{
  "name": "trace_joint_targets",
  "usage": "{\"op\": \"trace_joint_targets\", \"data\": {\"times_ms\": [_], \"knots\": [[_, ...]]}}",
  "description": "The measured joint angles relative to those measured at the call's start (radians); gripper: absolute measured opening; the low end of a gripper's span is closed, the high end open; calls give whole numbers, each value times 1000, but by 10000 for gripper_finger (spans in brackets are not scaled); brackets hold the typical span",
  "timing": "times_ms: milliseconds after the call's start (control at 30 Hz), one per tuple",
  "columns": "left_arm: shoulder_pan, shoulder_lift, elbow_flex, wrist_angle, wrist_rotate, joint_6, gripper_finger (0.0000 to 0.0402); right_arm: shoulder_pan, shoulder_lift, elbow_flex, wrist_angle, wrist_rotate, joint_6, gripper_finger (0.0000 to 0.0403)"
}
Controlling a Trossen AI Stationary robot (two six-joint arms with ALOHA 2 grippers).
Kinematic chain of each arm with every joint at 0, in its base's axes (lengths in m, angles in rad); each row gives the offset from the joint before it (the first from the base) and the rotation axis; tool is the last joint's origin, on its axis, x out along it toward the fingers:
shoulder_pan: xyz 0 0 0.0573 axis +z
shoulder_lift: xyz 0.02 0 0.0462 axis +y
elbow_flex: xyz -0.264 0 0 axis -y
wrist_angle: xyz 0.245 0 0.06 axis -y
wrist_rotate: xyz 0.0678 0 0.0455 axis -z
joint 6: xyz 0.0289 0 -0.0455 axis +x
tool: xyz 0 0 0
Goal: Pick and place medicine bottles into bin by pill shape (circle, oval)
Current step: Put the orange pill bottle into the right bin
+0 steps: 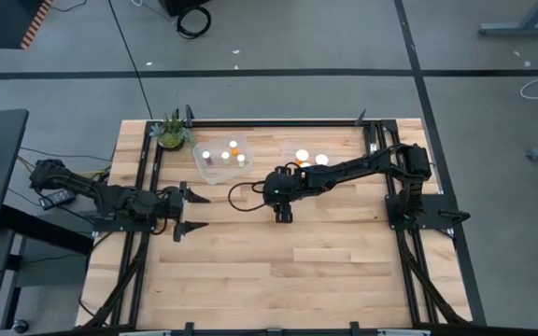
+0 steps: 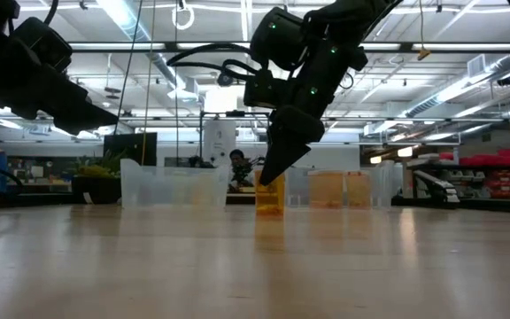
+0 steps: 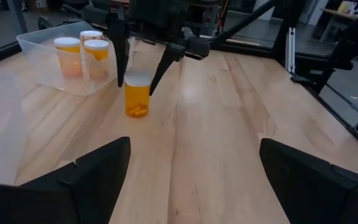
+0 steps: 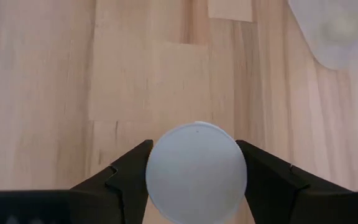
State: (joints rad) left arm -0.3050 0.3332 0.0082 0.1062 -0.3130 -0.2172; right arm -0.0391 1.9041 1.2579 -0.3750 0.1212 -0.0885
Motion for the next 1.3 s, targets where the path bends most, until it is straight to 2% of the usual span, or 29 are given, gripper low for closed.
{"op": "trace_joint_targets", "data": {"times_ms": [133,300,600,733,967,1133,1300], "knots": [[0,0,0,0,0,-38,369,-4,-1,0,0,20,-11,220],[0,0,0,1,0,-143,369,-11,-15,0,-4,97,-17,225],[0,0,-1,0,0,-146,369,-33,-76,7,-20,205,-30,226],[0,0,-1,1,0,-146,369,-40,-132,7,-23,234,-42,227],[0,0,-1,1,0,-147,369,-49,-270,7,-42,356,-45,227],[0,0,-1,1,0,-147,369,-70,-357,8,-74,362,-31,227],[0,0,-1,1,0,-147,369,-113,-384,8,-149,360,17,227]]}}
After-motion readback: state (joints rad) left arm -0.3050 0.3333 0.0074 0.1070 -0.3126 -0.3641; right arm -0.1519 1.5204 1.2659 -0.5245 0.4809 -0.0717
